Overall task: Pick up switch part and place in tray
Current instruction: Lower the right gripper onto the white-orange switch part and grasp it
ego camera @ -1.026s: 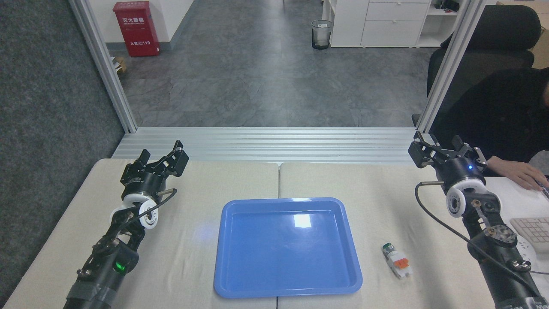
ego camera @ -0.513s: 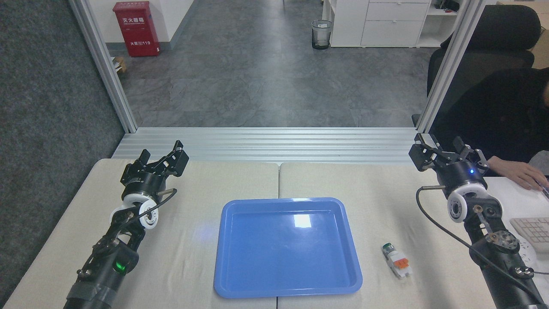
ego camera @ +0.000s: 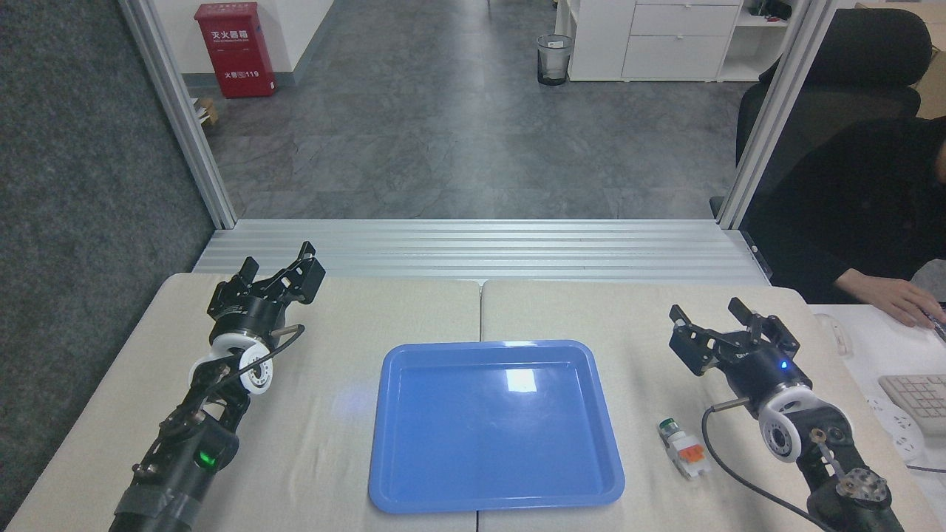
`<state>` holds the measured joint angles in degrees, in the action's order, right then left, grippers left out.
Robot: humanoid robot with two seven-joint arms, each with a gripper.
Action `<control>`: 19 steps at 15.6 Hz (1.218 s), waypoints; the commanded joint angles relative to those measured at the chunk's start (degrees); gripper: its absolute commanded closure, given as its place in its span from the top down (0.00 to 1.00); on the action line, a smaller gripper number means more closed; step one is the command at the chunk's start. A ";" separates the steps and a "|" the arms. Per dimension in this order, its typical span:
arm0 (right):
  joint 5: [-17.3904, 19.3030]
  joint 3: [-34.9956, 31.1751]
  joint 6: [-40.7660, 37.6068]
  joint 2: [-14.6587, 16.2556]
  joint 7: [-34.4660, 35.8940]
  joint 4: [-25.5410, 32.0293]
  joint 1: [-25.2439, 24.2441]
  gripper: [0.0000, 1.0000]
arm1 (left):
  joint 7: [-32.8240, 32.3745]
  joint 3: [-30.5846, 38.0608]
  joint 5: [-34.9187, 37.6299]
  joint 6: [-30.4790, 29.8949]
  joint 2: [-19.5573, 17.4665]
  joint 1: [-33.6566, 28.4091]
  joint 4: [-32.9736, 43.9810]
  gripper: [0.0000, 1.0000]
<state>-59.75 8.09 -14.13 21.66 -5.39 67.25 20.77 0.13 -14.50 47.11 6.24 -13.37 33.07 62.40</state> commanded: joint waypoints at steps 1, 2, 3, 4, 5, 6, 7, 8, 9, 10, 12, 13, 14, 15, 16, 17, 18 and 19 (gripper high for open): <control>-0.80 0.25 -0.47 -0.12 0.55 3.42 -9.51 0.99 | -0.04 0.00 0.00 0.00 0.01 0.06 0.00 1.00; -0.81 0.78 1.28 -0.12 0.55 2.54 -10.39 0.99 | -0.04 0.00 0.00 0.00 0.01 -0.02 0.00 1.00; -0.81 0.78 1.82 -0.12 0.64 2.19 -11.79 0.99 | -0.04 0.00 0.00 0.00 0.01 -0.02 0.00 1.00; -0.81 0.96 1.48 -0.21 0.90 2.27 -13.54 0.99 | -0.04 0.00 0.00 0.00 0.01 -0.02 0.00 1.00; -0.81 1.48 1.30 0.05 1.86 2.27 -14.61 0.99 | -0.04 0.00 0.00 0.00 0.01 -0.02 0.00 1.00; -0.81 1.66 1.22 0.49 3.52 2.27 -15.14 0.99 | -0.04 0.00 0.00 0.00 0.01 0.06 0.00 1.00; -0.81 1.66 1.21 0.67 5.02 2.27 -16.54 0.99 | -0.04 0.00 0.00 0.00 -0.07 -0.02 0.00 1.00; -0.81 1.84 1.04 0.75 5.64 2.36 -17.59 0.98 | -0.04 0.00 0.00 0.00 0.01 -0.02 0.00 1.00; -0.81 1.75 -0.27 0.76 5.65 2.36 -18.13 0.98 | -0.04 0.00 0.00 0.00 0.01 -0.02 0.00 1.00; -0.81 1.84 -2.37 0.76 5.74 2.36 -18.83 0.95 | -0.04 0.00 0.00 0.00 0.01 -0.02 0.00 1.00; -1.07 2.19 -3.62 0.58 5.82 2.53 -20.41 0.87 | -0.04 0.00 0.00 0.00 0.01 -0.02 0.00 1.00; -1.24 2.97 -3.18 0.58 5.82 2.53 -20.42 0.77 | -0.04 0.00 0.00 0.00 0.01 -0.02 0.00 1.00; -1.77 3.24 -3.09 0.75 5.82 2.53 -20.51 0.54 | -0.04 0.00 0.00 0.00 0.01 0.06 0.00 1.00; -2.03 2.98 -3.09 0.76 6.00 2.79 -20.51 0.34 | -0.04 0.00 0.00 0.00 0.01 -0.02 0.00 1.00; -1.95 2.46 -3.18 0.76 6.44 2.97 -20.42 0.00 | -0.04 0.00 0.00 0.00 0.01 0.06 0.00 1.00; -1.86 1.93 -3.01 0.58 6.53 3.06 -20.16 0.00 | -0.04 0.00 0.00 0.00 0.01 -0.02 0.00 1.00; -1.86 0.36 -2.22 0.14 6.53 3.50 -19.63 0.00 | -0.04 0.00 0.00 0.00 0.01 -0.02 0.00 1.00; -1.69 -1.31 -0.65 -0.03 6.44 4.72 -18.50 0.00 | -0.04 0.00 0.00 0.00 0.01 -0.02 0.00 1.00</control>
<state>-61.32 9.69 -16.78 22.13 0.96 69.76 0.92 0.13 -14.51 47.11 6.24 -13.37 33.07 62.40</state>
